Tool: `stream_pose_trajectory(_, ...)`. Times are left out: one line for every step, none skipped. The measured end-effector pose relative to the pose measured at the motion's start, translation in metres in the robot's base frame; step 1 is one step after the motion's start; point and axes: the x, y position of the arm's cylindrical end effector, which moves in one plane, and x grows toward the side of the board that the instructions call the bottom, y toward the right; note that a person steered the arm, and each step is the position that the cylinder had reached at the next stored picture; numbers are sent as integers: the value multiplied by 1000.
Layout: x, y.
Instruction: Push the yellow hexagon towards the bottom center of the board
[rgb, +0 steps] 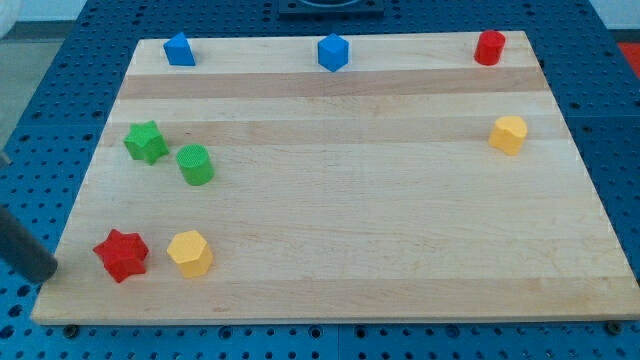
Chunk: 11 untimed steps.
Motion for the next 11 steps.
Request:
stream_pose_trajectory(24, 27)
stream_pose_trajectory(30, 58)
stream_pose_trajectory(30, 83)
stream_pose_trajectory(30, 97)
stream_pose_trajectory(27, 105)
stream_pose_trajectory(18, 108)
stream_pose_trajectory(9, 116)
stream_pose_trajectory(1, 130)
stream_pose_trajectory(-13, 136)
stream_pose_trajectory(-26, 139)
stream_pose_trajectory(-38, 147)
